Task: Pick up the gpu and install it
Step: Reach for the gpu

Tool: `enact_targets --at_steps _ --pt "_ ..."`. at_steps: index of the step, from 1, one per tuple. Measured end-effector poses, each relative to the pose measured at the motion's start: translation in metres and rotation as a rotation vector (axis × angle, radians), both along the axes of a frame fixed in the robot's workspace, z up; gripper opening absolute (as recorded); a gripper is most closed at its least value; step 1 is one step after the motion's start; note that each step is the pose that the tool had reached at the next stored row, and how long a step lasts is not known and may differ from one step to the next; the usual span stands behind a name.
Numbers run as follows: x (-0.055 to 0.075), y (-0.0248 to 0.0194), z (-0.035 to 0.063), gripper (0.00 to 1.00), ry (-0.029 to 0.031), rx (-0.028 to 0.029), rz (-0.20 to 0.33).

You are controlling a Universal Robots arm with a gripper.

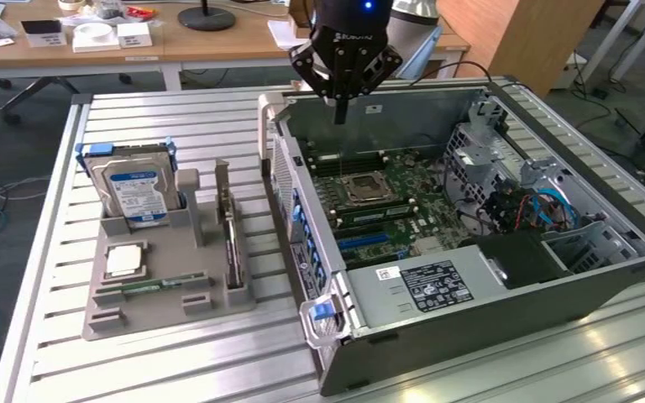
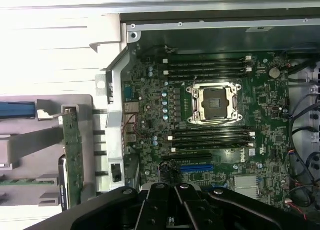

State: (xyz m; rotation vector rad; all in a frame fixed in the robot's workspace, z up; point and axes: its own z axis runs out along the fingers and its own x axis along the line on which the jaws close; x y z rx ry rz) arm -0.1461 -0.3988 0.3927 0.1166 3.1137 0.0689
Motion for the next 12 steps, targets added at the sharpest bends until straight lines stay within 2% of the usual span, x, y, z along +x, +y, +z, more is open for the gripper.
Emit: enact_targets --at_steps 12 --pt "-0.0104 0.0 -0.0002 0.11 0.0 0.0 0.0"
